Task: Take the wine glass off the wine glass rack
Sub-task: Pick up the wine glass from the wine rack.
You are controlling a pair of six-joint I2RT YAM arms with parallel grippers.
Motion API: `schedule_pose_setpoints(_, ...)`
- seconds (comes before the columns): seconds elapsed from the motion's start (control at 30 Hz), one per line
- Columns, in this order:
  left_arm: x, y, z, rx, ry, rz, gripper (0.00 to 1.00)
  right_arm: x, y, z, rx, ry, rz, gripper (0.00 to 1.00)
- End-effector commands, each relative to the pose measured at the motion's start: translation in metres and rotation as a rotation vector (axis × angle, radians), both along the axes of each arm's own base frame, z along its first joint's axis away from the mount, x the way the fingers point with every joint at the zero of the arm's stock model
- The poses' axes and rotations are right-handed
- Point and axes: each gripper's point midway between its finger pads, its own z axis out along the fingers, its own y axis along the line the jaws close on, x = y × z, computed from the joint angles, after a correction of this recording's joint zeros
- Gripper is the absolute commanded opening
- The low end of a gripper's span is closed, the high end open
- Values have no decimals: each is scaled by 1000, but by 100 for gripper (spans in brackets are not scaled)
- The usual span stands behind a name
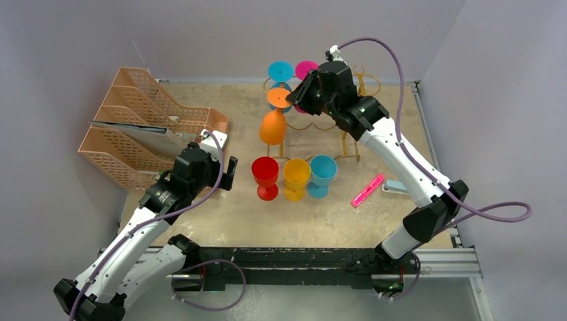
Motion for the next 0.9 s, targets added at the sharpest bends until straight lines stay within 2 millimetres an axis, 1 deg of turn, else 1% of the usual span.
schedule_pose_setpoints(0.0,4,-3,16,-12,-45,-18,90,-1,-7,19,65,-36,-33,28)
schedule_pose_setpoints(0.3,3,-3,16,-14,-44,-18,90,1,-5,20,108,-36,-38,23)
schedule_pose_setpoints(0.47,3,-2,16,-10,-41,-15,90,2,-5,20,138,-37,-49,15)
schedule_pose_setpoints(0.6,4,-2,15,-10,-37,-15,90,1,-4,24,163,-41,-50,9)
schedule_pose_setpoints(0.7,4,-4,14,-9,-31,-23,90,-1,-2,27,178,-40,-38,6)
schedule_pose_setpoints(0.8,5,-5,13,-5,-27,-25,90,-1,-2,24,186,-27,-42,2)
schedule_pose_setpoints(0.87,5,-4,12,-2,-24,-25,90,0,-2,27,203,-37,-47,0)
